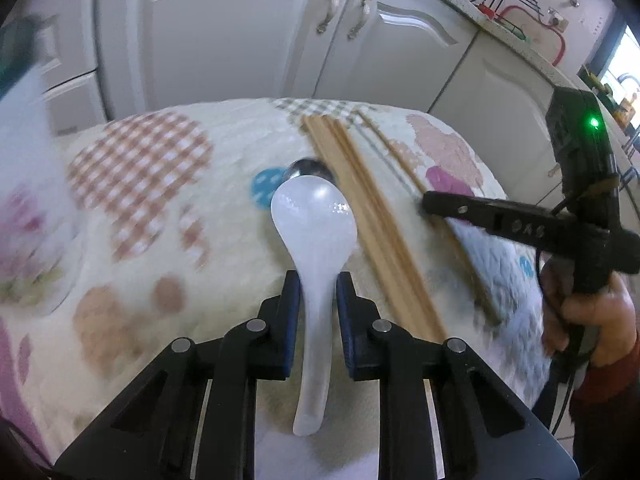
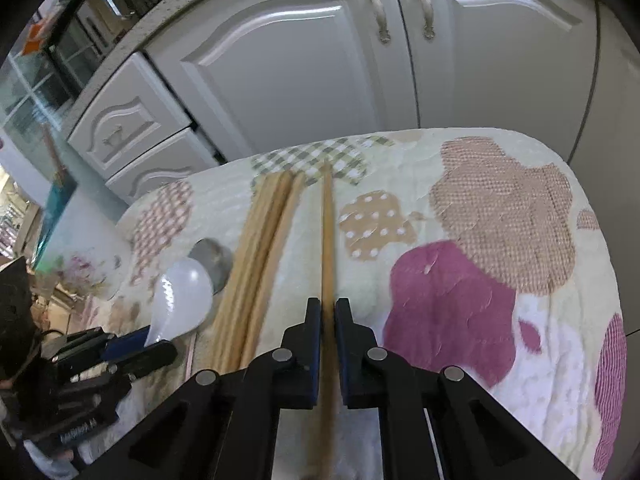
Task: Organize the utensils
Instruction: 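Grasp a chopstick with the right gripper while the left gripper grasps the white spoon, then carry the chopstick and white spoon to the teal cup and drop both in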
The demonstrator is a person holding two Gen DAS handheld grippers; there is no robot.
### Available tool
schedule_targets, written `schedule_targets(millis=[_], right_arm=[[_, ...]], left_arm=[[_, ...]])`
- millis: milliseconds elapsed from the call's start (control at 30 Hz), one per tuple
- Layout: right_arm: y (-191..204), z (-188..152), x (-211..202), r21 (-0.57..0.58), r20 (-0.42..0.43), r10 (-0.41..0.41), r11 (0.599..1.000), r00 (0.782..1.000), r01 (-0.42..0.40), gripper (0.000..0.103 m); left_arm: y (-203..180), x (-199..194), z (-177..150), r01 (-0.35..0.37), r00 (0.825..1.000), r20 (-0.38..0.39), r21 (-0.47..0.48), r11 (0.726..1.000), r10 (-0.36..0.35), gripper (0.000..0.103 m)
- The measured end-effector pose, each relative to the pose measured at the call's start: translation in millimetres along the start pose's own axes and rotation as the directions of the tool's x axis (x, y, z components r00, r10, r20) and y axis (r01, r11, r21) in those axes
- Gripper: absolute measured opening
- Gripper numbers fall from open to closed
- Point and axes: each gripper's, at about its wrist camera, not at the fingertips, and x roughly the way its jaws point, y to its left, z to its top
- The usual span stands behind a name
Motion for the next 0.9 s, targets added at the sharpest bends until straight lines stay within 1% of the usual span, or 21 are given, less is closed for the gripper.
schedule_targets(millis=[133,233,333,367,433,467,500,533,600,633,667,700,733,767,833,867,900], right_arm=[[6,-20,-12,-0.018,-0.027,0.029,0.999,0.999,-0.030,0.006],[9,-33,-13,-0.032,-0.052,0.022,0.999,0.998,-0.024,0.006],[13,-37,-14,-0.049,-0.077,0.014,0.999,0.997,-0.018,0.006],[15,-34,-13,-0.058,-0.086,0.000,0.998,0.996,-0.005,0.007],[17,-28,-12,-0.059,-0.084,-0.019,0.998,0.996,0.014,0.018],[19,-23,-12,-0.062,-0.073,-0.027,0.998,0.997,0.022,0.027],[20,-20,-12,-0.066,-0.064,-0.030,0.997,0.997,0.026,0.028],[21,-14,-10,-0.072,-0.055,-0.037,0.997,0.998,0.033,0.028],[22,-4,-1,-0.079,-0.056,-0.063,0.995,0.996,0.058,0.028],[23,1,4,-0.091,-0.059,-0.073,0.994,0.996,0.067,0.028],[25,5,12,-0.105,-0.068,-0.086,0.991,0.994,0.078,0.028],[25,9,17,-0.115,-0.070,-0.096,0.989,0.993,0.088,0.026],[27,12,21,-0.129,-0.059,-0.108,0.987,0.992,0.100,0.023],[29,16,24,-0.148,-0.049,-0.125,0.982,0.991,0.116,0.018],[29,21,27,-0.153,-0.043,-0.122,0.982,0.992,0.114,0.010],[28,22,28,-0.149,-0.044,-0.117,0.983,0.992,0.109,0.005],[28,23,28,-0.148,-0.046,-0.114,0.983,0.992,0.106,0.005]], left_arm=[[20,-27,-24,-0.003,1.000,-0.009,-0.016,1.000,0.003,0.017],[35,-40,-40,-0.009,1.000,-0.017,-0.051,0.999,0.008,0.017],[42,-46,-47,-0.017,1.000,-0.020,-0.069,0.997,0.016,0.017],[44,-45,-49,-0.024,0.999,-0.033,-0.072,0.997,0.022,0.017],[45,-46,-51,-0.027,0.999,-0.034,-0.077,0.997,0.025,0.017],[46,-47,-51,-0.028,0.999,-0.034,-0.077,0.997,0.026,0.019],[46,-47,-51,-0.031,0.999,-0.035,-0.076,0.997,0.028,0.021],[47,-47,-50,-0.034,0.999,-0.035,-0.074,0.997,0.031,0.023],[47,-45,-46,-0.043,0.999,-0.032,-0.071,0.997,0.040,0.033],[46,-43,-44,-0.044,0.998,-0.040,-0.061,0.997,0.042,0.035],[41,-40,-42,-0.050,0.998,-0.050,-0.039,0.998,0.048,0.040],[38,-39,-41,-0.056,0.997,-0.054,-0.021,0.998,0.055,0.046],[35,-38,-40,-0.066,0.996,-0.060,0.000,0.998,0.066,0.047],[30,-36,-40,-0.093,0.994,-0.061,0.033,0.995,0.095,0.047],[27,-35,-41,-0.118,0.991,-0.055,0.067,0.991,0.122,0.040],[27,-34,-41,-0.136,0.989,-0.046,0.083,0.987,0.140,0.026],[29,-35,-41,-0.127,0.990,-0.045,0.079,0.989,0.130,0.026]])
